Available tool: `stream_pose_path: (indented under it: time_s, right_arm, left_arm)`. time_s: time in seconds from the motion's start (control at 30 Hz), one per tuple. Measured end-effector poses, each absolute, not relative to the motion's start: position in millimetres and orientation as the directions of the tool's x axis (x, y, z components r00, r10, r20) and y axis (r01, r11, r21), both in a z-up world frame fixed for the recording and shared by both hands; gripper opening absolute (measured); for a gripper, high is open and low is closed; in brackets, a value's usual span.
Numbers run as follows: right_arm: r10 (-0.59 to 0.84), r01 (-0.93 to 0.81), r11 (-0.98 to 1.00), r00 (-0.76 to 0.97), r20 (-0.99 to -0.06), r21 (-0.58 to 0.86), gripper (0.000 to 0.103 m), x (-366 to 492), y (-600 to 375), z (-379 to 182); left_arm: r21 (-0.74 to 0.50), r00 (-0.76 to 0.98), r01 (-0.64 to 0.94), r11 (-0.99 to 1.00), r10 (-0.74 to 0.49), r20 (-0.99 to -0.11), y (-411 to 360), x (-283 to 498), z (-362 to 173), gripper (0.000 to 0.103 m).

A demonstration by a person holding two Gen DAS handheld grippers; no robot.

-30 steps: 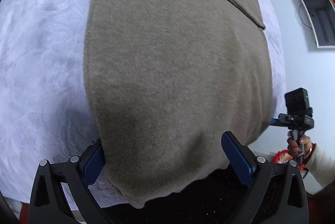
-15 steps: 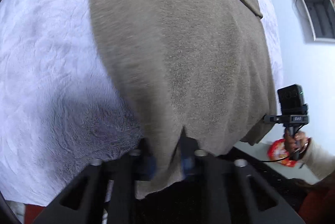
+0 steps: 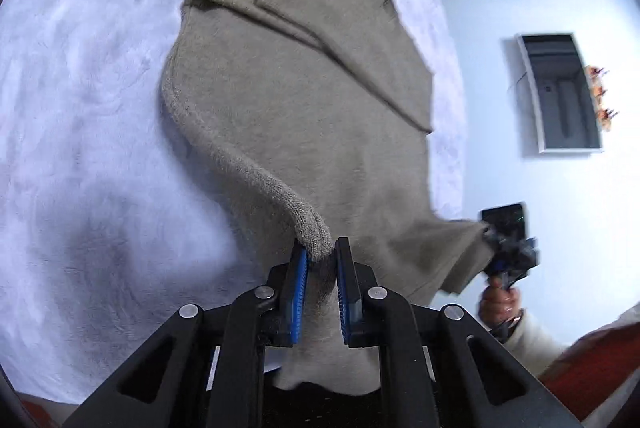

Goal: Fold small clothes
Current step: 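Grasp the sweater hem with the left tool while the right tool grasps it too, then lift the hem and fold it toward the collar with both tools, then release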

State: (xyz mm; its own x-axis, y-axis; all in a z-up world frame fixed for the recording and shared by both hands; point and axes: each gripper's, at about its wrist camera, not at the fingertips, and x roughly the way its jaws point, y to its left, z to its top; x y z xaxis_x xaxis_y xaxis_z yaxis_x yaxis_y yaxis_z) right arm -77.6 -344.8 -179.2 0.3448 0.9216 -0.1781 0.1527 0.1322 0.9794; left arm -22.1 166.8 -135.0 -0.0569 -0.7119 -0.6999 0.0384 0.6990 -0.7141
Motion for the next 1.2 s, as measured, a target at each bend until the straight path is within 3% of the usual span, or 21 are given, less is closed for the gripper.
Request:
stream_pose_path:
  time_s: [0.1,0.17,0.2,0.23,0.43,0.6,0.67,0.7,0.73,0.77,0.8,0.87,1.2]
  right_arm:
    - [0.929,0.151,0.189,0.291,-0.226,0.970,0.008,-70,-340,-180]
    - [0.933,0.186,0.215,0.250,-0.258,0.959,0.008,-73,-336,-190]
    - [0.931,0.209,0.227,0.239,-0.275,0.951,0.008,-77,-335,-196]
    - [0.932,0.231,0.227,0.231,-0.280,0.946,0.008,-81,-337,-203]
    - [0.920,0.328,0.258,0.204,-0.335,0.909,0.014,-99,-339,-234]
    - [0.894,0.338,0.373,0.118,-0.432,0.864,0.048,-107,-328,-246]
    - [0.889,0.336,0.385,0.115,-0.444,0.859,0.048,-105,-324,-250]
    - [0.887,0.331,0.389,0.118,-0.447,0.860,0.043,-104,-322,-250]
    - [0.889,0.325,0.382,0.126,-0.440,0.865,0.034,-104,-322,-248]
    - [0.893,0.317,0.369,0.137,-0.428,0.873,0.013,-102,-320,-244]
    - [0.897,0.308,0.355,0.153,-0.414,0.883,0.008,-100,-320,-240]
    - [0.911,0.289,0.296,0.201,-0.360,0.910,0.007,-96,-322,-228]
    - [0.907,0.108,0.056,0.410,-0.096,0.993,0.007,-29,-335,-160]
  left_arm:
    - [-0.628,-0.144,0.048,0.776,-0.617,-0.774,154,-31,-152,0.015]
    - [-0.597,-0.184,0.055,0.800,-0.580,-0.794,160,-46,-162,0.044]
    - [-0.586,-0.190,0.052,0.809,-0.568,-0.801,160,-51,-166,0.074]
    - [-0.579,-0.183,0.047,0.814,-0.562,-0.806,161,-58,-168,0.079]
    - [-0.604,-0.244,0.050,0.795,-0.577,-0.779,148,-79,-179,0.079]
    - [-0.639,-0.270,0.101,0.763,-0.597,-0.755,113,-84,-175,0.079]
    - [-0.632,-0.284,0.138,0.763,-0.581,-0.763,98,-85,-174,0.078]
    - [-0.630,-0.283,0.150,0.761,-0.578,-0.766,88,-84,-173,0.066]
    - [-0.634,-0.285,0.159,0.757,-0.579,-0.764,87,-85,-172,0.033]
    - [-0.638,-0.296,0.159,0.753,-0.580,-0.759,86,-85,-173,0.020]
    - [-0.645,-0.297,0.157,0.748,-0.587,-0.753,83,-88,-172,0.017]
    - [-0.671,-0.282,0.160,0.724,-0.618,-0.734,88,-87,-164,0.014]
    - [-0.794,0.002,0.075,0.603,-0.797,-0.604,110,-18,-92,0.013]
